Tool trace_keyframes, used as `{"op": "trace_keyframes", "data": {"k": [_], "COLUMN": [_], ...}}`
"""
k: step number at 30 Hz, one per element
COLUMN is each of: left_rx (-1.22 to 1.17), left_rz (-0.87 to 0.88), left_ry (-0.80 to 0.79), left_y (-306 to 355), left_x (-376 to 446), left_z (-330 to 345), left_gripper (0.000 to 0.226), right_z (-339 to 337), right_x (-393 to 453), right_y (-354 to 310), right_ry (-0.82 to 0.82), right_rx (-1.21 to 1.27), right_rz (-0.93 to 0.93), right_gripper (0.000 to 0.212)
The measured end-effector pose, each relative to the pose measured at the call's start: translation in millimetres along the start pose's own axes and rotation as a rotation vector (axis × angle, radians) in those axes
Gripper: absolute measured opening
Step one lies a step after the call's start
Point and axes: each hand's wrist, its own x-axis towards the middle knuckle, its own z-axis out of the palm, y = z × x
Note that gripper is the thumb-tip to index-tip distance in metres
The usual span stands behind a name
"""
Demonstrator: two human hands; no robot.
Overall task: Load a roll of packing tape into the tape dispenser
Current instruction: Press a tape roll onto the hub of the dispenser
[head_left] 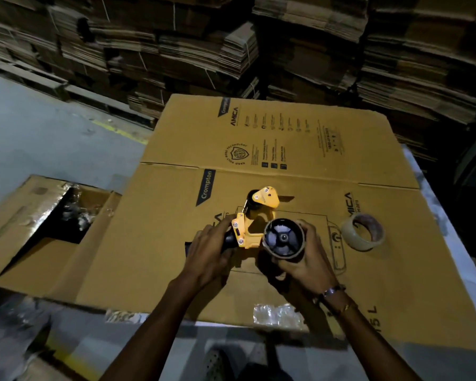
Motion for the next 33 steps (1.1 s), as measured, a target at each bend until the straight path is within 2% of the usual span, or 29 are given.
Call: {"op": "trace_keyframes", "data": {"k": [10, 16, 20, 23, 28, 33], "left_rx": [0.054, 0.122, 0.133, 0.143, 0.171, 0.116], "left_rz": [-0.041, -0.014, 0.052, 0.084, 0.158, 0.162], "left_ry": [-0.077, -0.056, 0.014, 0.016, 0.014, 0.045], "left_y": [-12.7, -22.3, -24.4, -30.2, -40.3, -47.1], "left_x": [4.9, 28.1, 39.7, 43.4, 45.6, 42.6], "left_z": [-7.7, 15.0, 39.9, 60.2, 76.4, 70.5], "left_gripper": [0.090, 0.085, 0.081, 0.081, 0.079, 0.086], "right_z": [-9.2, -2.1, 12.3, 21.4, 25.2, 24.0], "right_x": [6.3, 15.6, 22.5, 22.8, 15.6, 11.7], "right_y": [-24.9, 15.4, 50.5, 72.1, 89.7, 92.8], "right_ry": [-0.058, -0.111, -0.082, -0.049, -0.075, -0.036], "right_rx": [0.047, 0.080, 0.153, 0.184, 0.223, 0.326], "right_rz": [0.045, 0.034, -0.012, -0.050, -0.053, -0.044], "right_gripper": [0.106, 0.098, 0.103, 0.097, 0.073, 0.078]}}
